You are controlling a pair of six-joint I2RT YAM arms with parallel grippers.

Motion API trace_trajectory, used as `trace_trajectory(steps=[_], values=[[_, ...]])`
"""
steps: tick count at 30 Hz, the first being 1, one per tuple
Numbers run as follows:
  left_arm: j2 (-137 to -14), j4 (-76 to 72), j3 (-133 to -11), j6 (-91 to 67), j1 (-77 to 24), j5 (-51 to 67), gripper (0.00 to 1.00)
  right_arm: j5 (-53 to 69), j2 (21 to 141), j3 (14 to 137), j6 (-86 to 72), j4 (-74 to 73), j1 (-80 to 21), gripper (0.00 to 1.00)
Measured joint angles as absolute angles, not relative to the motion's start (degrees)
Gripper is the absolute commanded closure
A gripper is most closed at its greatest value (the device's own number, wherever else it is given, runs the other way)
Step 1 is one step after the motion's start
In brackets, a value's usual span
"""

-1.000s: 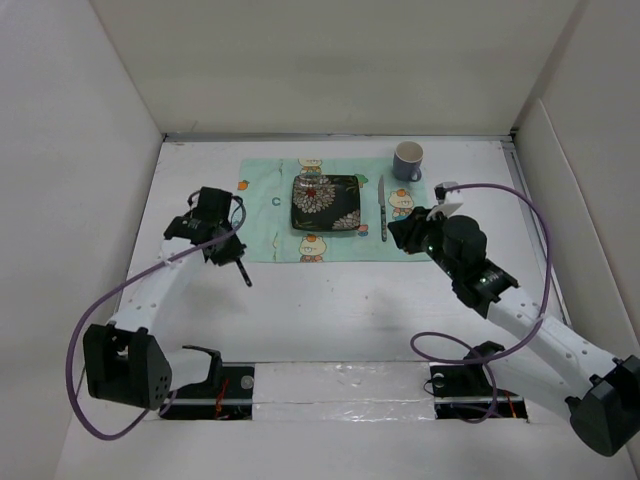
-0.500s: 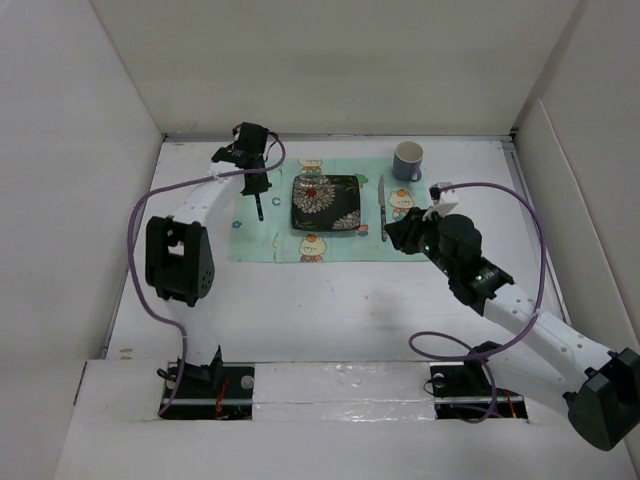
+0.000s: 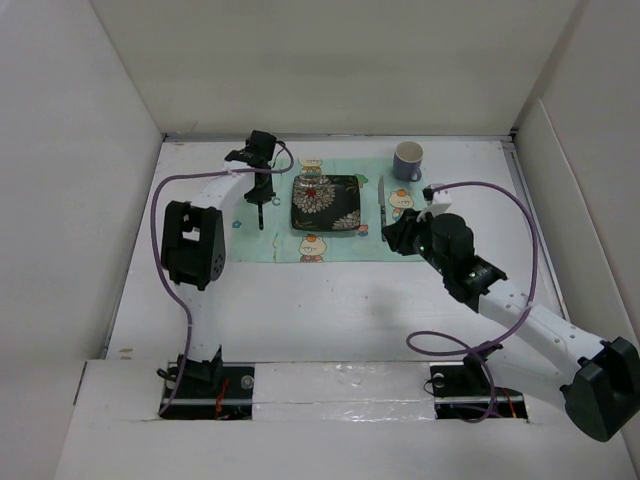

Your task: Set the dinner table for one person

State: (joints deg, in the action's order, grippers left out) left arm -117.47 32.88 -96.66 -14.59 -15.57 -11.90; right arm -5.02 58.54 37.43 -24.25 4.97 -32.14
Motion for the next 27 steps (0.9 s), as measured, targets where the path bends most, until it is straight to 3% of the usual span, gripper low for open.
trace_trajectory(steps=[26,27], values=[[-124.33,31.99,-97.38,-13.41,-16.03,-9.08,1.00,-6.33,59.70,37.43,-24.27,4.93,-32.69,0.63],[-124.51,31.99,-97.38,-13.39,-16.03,-9.08,0.95,-6.37,59.70,37.43,-24.27,4.93,-32.69,0.64]])
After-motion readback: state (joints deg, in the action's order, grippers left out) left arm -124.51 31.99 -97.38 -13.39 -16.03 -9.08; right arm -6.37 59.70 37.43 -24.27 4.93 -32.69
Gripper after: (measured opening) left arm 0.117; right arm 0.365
